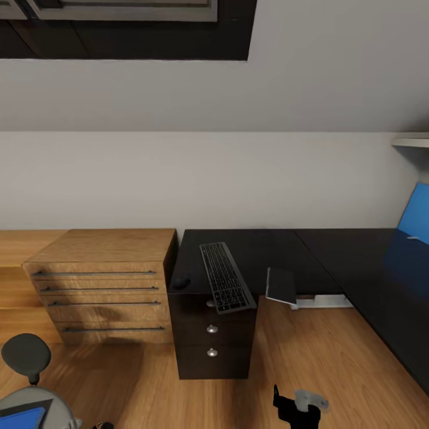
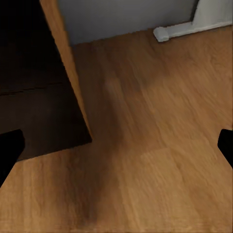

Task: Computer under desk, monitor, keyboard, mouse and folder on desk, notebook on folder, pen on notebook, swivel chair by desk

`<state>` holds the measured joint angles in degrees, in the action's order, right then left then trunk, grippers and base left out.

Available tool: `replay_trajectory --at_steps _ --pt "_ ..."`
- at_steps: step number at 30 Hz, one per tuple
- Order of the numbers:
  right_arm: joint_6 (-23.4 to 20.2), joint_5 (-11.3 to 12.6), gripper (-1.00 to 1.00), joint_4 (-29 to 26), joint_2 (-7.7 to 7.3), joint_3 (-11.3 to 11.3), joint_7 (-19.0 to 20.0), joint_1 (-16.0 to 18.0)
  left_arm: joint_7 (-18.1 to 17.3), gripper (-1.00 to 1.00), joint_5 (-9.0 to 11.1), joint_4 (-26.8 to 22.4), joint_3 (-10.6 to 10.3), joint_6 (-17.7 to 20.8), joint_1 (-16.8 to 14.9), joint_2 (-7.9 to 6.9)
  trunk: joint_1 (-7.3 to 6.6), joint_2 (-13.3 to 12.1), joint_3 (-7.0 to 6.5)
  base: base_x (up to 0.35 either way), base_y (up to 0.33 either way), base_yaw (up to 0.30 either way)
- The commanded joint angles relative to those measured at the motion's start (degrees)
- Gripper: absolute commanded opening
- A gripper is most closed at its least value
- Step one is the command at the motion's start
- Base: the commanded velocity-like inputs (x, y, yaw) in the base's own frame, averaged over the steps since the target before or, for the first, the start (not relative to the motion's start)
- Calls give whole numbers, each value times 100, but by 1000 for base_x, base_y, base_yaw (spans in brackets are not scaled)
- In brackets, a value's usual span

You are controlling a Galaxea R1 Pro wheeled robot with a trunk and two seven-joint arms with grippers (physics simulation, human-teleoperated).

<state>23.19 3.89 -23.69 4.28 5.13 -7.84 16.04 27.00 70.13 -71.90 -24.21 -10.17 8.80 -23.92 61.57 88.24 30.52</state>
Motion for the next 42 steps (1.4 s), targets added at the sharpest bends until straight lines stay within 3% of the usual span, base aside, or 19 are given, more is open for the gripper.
replay_trajectory --at_steps 1,4,5,6,7,8,10,15,20,25,28,36,42 --pt "-786 718 100 -198 -2 9 580 195 15 100 51 -22 -129 -49 -2 -7 23 44 23 0 0 0" --pt "-2046 1411 100 -405 -14 22 1428 472 19 100 0 -58 -259 -49 -1 -7 89 165 77 0 0 0" --pt "-4001 2835 100 -631 -73 293 2316 993 23 100 -198 -107 -338 -48 -1 -7 111 205 95 0 0 0" --pt "-4314 3142 100 -651 -96 368 2391 1089 23 100 -230 -110 -343 -47 -3 -7 133 245 113 0 0 0" --pt "-4898 3740 100 -681 -150 487 2498 1261 23 100 -283 -114 -351 -47 -2 -7 155 285 131 0 0 0" --pt "-5897 4948 100 -756 -306 638 2725 1526 26 100 -357 -121 -370 -47 -1 -5 176 325 149 0 0 0" --pt "-6018 5089 100 -795 -330 651 2820 1560 34 100 -364 -122 -398 -46 -1 2 220 405 185 0 0 0" --pt "-6085 5127 100 -837 -448 673 2919 1589 46 100 -383 -122 -572 -46 -2 49 330 606 275 0 0 0" --pt "-6102 5125 100 -839 -812 679 3336 1595 58 100 -387 -122 -744 -46 -1 77 440 806 364 0 0 0" --pt "-5940 5182 100 -753 -647 700 3494 1595 42 100 -544 -61 -876 -51 4 141 439 805 364 0 0 0" --pt "-6010 5178 100 -839 -555 661 3571 1595 42 100 -529 -61 -868 -53 6 181 439 805 364 0 0 0" --pt "-6134 5167 100 -873 -503 641 3657 1595 42 100 -740 -56 -867 -62 8 214 439 805 364 0 0 0" --pt "-6137 5158 100 -858 -492 636 3849 1595 45 100 -784 -53 -867 -63 8 219 439 805 364 5 4 0"
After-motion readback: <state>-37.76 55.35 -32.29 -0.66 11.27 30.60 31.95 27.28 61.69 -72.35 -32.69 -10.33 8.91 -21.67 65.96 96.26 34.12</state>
